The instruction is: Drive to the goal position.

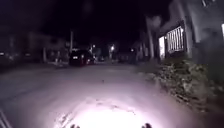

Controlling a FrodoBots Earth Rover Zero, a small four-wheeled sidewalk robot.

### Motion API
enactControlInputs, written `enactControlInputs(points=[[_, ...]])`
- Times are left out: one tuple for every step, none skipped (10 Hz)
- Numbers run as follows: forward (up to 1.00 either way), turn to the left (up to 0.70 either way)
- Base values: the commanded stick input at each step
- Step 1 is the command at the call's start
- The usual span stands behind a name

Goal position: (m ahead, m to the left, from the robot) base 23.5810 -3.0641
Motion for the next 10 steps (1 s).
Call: enactControlInputs(points=[[0.70, 0.00], [0.70, 0.00], [0.70, 0.00], [0.70, 0.00], [0.70, 0.00], [0.70, 0.00], [0.70, 0.00], [0.70, 0.00], [0.70, 0.00], [0.70, 0.00]])
